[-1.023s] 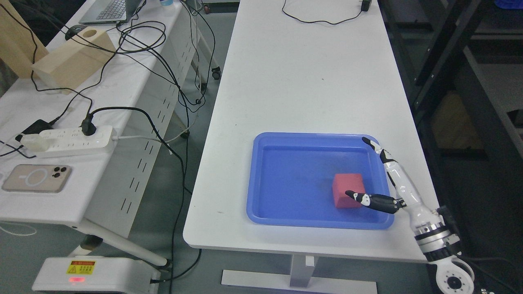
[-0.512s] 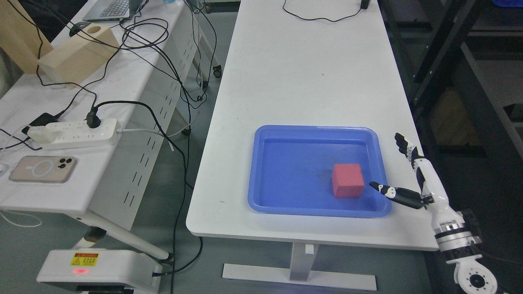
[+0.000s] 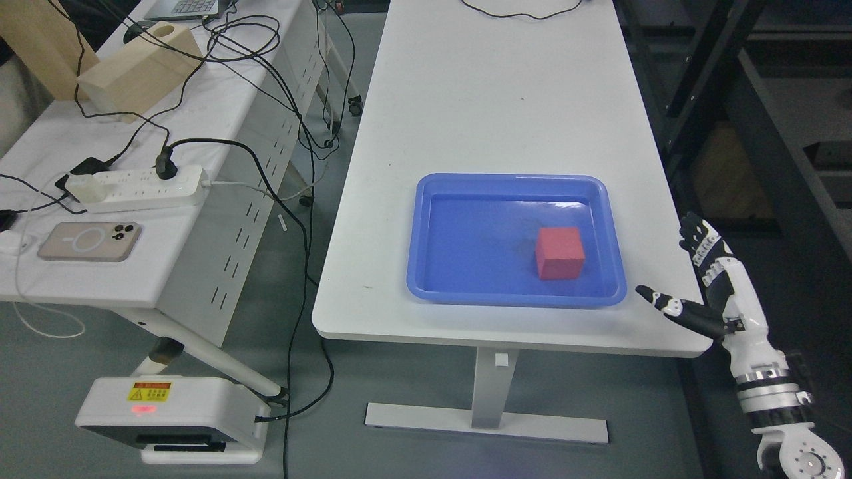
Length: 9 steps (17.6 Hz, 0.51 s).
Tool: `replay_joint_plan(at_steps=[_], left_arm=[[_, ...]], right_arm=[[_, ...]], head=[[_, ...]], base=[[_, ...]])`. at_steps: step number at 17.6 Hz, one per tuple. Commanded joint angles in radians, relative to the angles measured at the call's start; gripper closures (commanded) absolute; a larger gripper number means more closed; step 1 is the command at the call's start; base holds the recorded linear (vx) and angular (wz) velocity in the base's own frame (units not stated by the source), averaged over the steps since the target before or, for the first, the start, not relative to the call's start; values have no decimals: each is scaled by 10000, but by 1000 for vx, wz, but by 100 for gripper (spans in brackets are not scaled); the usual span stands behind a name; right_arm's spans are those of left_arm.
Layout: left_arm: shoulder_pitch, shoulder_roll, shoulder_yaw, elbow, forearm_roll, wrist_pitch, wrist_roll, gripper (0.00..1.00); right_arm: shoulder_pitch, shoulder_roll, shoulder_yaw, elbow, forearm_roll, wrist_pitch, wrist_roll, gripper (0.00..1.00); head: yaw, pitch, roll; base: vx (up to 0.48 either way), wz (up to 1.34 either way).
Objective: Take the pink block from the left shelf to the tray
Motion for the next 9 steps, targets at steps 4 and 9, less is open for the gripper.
replay_joint_plan(at_steps=[4,9], left_arm=[[-292,175,0,-175,0,-7,6,0],[-292,175,0,-175,0,-7,6,0]], right_arm=[[170,57,-180,9,-504,134,491,1],[124,133,326,9,-428,626,506,1]], head=[[0,0,0],[0,0,0]], base=[[-162,-6],[-128,-13]])
